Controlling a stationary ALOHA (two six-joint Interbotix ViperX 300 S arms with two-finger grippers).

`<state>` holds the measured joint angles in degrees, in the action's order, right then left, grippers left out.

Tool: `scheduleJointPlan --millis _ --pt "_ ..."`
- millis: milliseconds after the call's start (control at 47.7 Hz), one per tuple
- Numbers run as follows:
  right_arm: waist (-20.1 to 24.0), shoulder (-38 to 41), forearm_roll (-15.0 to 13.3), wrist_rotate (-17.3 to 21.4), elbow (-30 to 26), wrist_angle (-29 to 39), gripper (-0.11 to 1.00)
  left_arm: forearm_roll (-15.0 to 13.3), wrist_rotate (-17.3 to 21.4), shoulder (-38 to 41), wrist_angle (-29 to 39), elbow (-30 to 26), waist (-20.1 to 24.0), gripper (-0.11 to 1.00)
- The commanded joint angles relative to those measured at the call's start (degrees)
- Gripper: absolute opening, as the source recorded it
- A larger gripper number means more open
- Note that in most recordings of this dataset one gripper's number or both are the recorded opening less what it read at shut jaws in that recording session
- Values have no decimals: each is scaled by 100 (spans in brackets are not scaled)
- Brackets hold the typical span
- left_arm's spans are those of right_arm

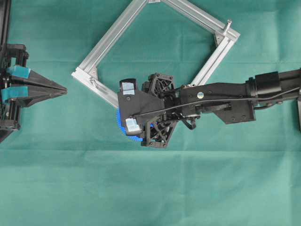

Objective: Find the location of the shaft and insert the gear.

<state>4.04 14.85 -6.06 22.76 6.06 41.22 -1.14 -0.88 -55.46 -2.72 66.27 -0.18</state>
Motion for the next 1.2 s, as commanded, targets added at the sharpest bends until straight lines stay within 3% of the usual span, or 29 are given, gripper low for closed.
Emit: scheduleJointPlan --millis 0,1175 --pt "158 -88 35 0 -44 -9 69 -18 -9 26 -26 -158 9 2" --pt "193 -88 44 0 26 -9 69 -9 -9 18 -26 -149 9 2"
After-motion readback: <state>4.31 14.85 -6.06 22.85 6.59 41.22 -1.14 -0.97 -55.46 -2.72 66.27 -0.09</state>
